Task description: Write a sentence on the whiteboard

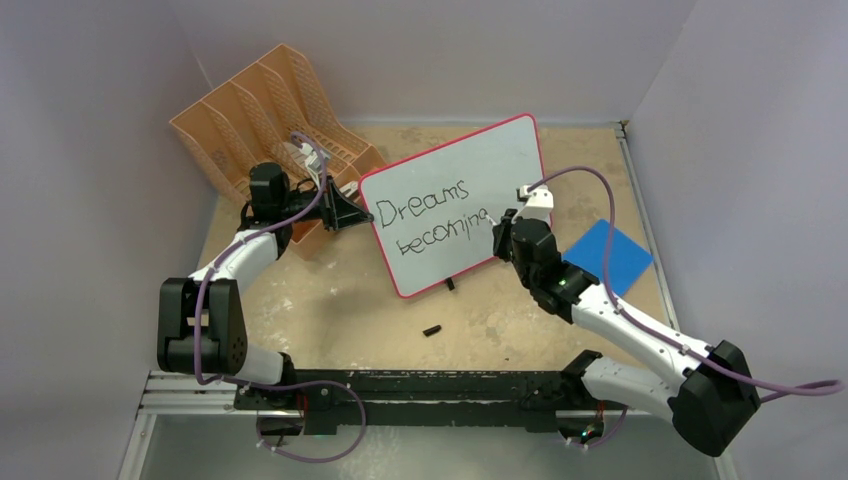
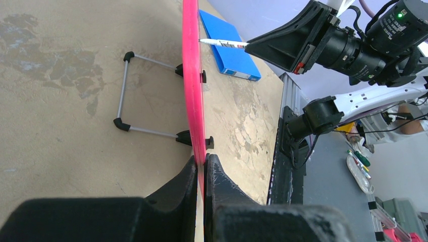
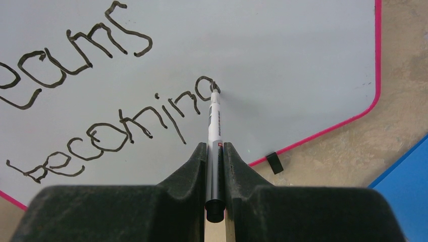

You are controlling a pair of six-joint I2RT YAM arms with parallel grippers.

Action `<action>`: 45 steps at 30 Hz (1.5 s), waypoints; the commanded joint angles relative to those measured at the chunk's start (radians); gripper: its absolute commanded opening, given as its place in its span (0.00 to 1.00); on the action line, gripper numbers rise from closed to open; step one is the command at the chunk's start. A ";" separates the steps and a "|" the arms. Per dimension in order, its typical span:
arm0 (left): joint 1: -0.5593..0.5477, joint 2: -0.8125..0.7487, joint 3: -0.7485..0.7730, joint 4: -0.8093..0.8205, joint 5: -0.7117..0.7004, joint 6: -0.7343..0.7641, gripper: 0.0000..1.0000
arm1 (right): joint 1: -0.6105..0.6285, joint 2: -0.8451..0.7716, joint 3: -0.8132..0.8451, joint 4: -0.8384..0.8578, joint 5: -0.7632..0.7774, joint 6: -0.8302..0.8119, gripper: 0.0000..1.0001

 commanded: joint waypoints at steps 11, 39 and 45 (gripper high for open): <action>0.006 -0.003 0.029 0.033 0.001 0.032 0.00 | -0.006 0.000 0.001 -0.093 -0.042 0.073 0.00; 0.007 -0.003 0.028 0.035 0.003 0.031 0.00 | -0.006 -0.005 0.027 -0.081 -0.137 0.075 0.00; 0.007 -0.003 0.028 0.036 0.002 0.029 0.00 | -0.008 -0.007 0.037 -0.062 -0.130 0.069 0.00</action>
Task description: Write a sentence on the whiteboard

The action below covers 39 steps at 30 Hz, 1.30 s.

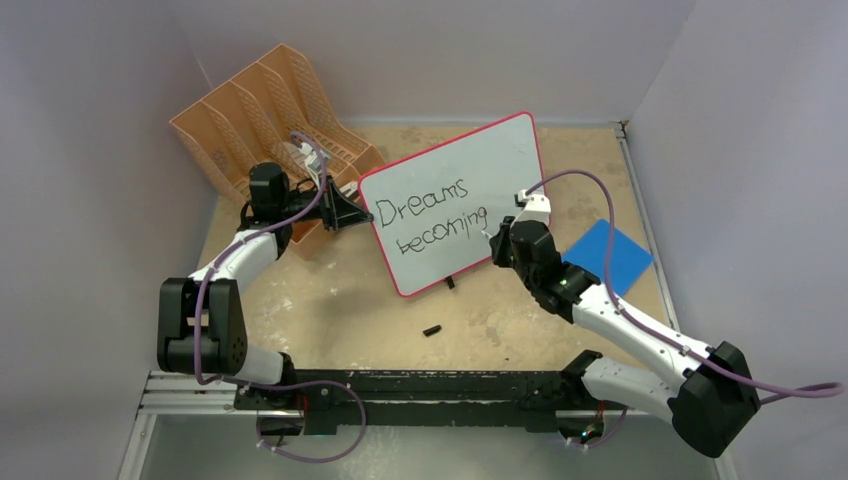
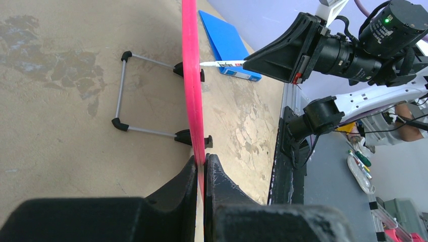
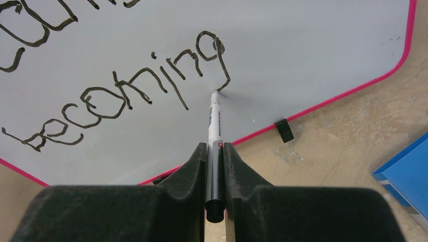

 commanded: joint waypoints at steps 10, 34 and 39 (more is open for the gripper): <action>0.006 -0.003 0.028 0.032 -0.003 0.029 0.00 | 0.000 -0.129 0.021 0.047 -0.002 -0.004 0.00; 0.008 -0.021 0.049 -0.041 -0.030 0.075 0.00 | 0.000 -0.225 -0.038 0.082 -0.009 -0.085 0.00; 0.010 -0.024 0.050 -0.041 -0.032 0.073 0.00 | 0.004 -0.236 -0.064 0.112 -0.049 -0.087 0.00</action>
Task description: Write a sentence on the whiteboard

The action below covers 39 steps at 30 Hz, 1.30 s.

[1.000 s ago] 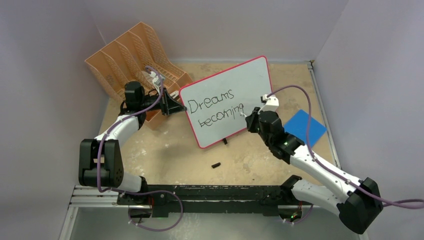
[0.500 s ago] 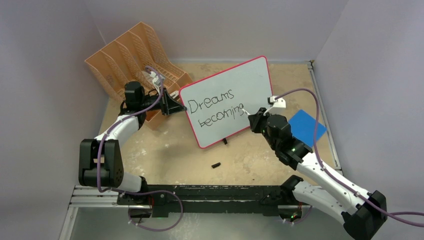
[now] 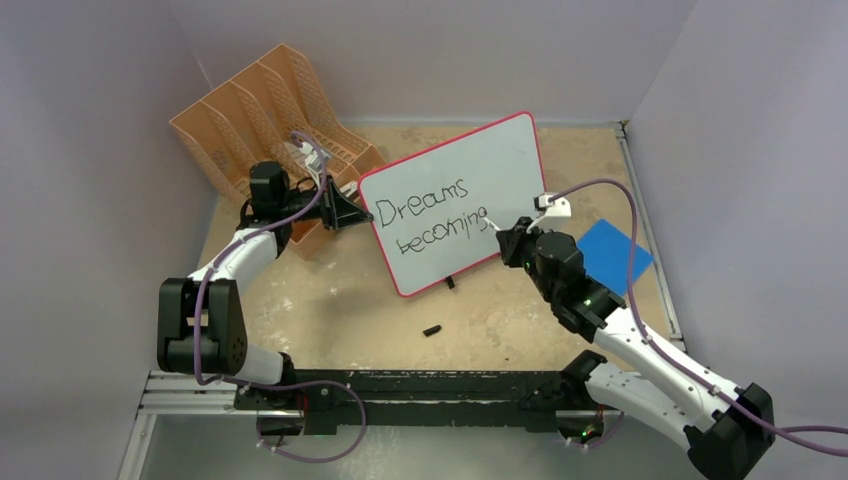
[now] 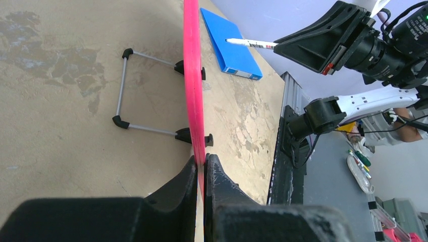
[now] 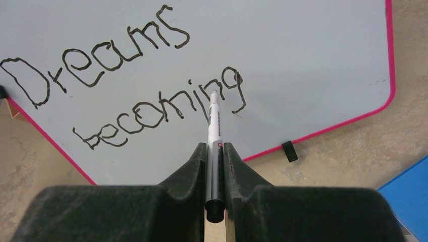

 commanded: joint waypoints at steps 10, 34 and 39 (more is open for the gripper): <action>0.011 -0.024 0.032 0.014 -0.033 0.039 0.00 | 0.136 -0.017 -0.029 0.084 0.029 0.001 0.00; 0.010 -0.024 0.024 0.032 -0.053 0.016 0.00 | 0.600 0.256 0.019 0.129 0.396 0.179 0.00; 0.009 -0.021 0.026 0.033 -0.051 0.016 0.00 | 0.651 0.282 0.031 0.142 0.463 0.195 0.00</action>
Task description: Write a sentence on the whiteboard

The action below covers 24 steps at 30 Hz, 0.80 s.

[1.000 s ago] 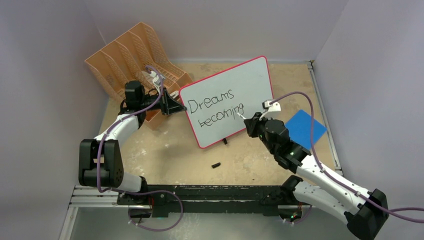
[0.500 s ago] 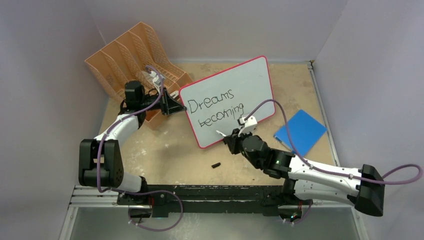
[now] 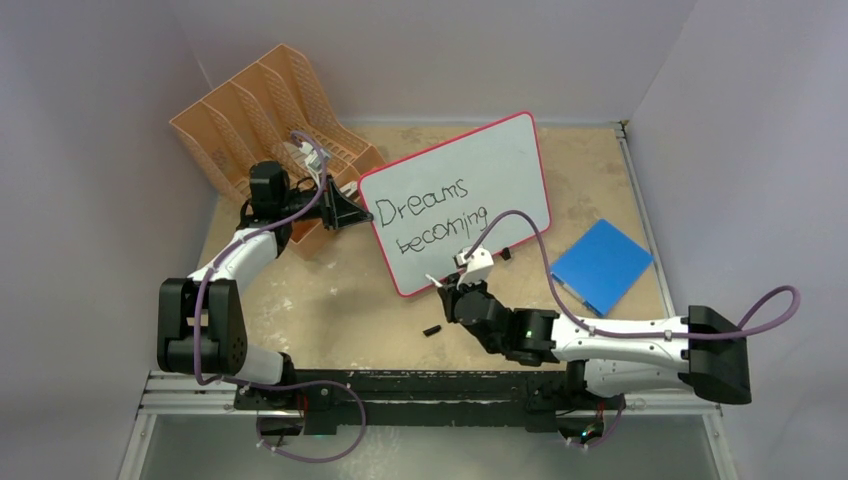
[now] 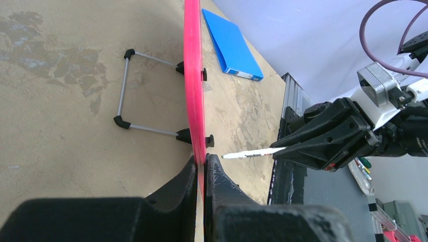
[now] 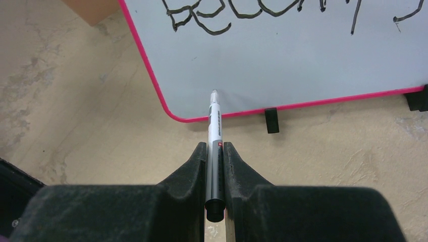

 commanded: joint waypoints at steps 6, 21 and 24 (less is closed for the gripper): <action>0.009 -0.019 0.024 0.034 -0.040 0.018 0.00 | 0.059 0.020 0.062 0.079 0.152 0.028 0.00; 0.011 -0.018 0.025 0.035 -0.038 0.017 0.00 | 0.078 0.124 0.087 0.132 0.198 -0.004 0.00; 0.010 -0.018 0.026 0.036 -0.037 0.017 0.00 | 0.079 0.139 0.089 0.140 0.201 -0.008 0.00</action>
